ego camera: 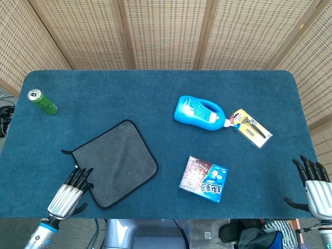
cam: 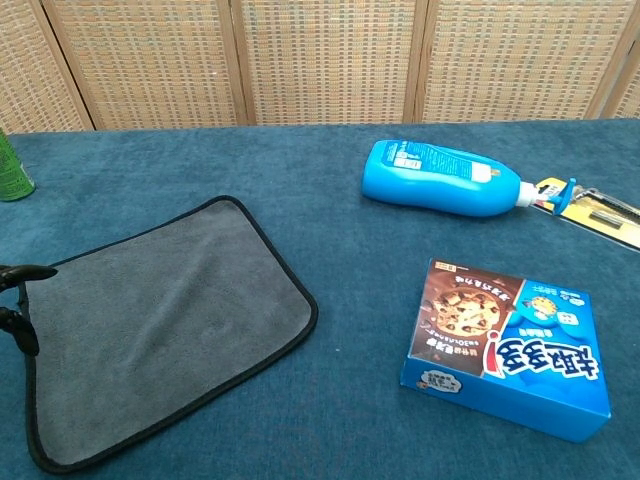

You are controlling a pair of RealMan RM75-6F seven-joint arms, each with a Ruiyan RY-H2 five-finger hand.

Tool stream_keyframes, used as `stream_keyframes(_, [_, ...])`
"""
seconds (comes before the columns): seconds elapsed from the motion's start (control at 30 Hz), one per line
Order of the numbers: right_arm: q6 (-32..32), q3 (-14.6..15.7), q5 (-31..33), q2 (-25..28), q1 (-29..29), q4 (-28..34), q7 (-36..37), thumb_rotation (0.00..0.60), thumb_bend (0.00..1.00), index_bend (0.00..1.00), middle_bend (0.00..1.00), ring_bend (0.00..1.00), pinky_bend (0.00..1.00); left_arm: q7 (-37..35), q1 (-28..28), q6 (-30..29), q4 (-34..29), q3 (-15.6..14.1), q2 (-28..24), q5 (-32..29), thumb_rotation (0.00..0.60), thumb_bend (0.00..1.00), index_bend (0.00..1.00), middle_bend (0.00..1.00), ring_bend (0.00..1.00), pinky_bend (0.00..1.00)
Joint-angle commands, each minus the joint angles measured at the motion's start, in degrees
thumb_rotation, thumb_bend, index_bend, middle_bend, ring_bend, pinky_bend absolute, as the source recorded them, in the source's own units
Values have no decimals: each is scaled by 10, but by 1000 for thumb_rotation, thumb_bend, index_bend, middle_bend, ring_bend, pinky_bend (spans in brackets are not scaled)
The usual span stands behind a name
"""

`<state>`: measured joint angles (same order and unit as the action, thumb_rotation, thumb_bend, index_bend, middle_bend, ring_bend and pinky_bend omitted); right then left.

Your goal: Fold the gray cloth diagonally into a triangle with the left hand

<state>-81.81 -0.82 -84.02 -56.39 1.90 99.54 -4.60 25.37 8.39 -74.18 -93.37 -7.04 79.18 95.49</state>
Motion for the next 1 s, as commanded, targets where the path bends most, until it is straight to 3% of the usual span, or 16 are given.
stream_keyframes(0.03, [-1,0,0,0,0,0,1,600,0,0,0,0,0,7,3,5,8,3,13,-4,600,264,350,0,0,0])
stream_keyframes(0.63, [-6,-2,-2,3,-3,0,11,600,0,0,0,0,0,61,6,30,8,-23,49,11,600,263,362,0,0,0])
stream_keyframes(1.0, [-6,-2,-2,4,-3,-1,13,600,0,0,0,0,0,80,5,40,25,-25,70,2,600,263,383,0,0,0])
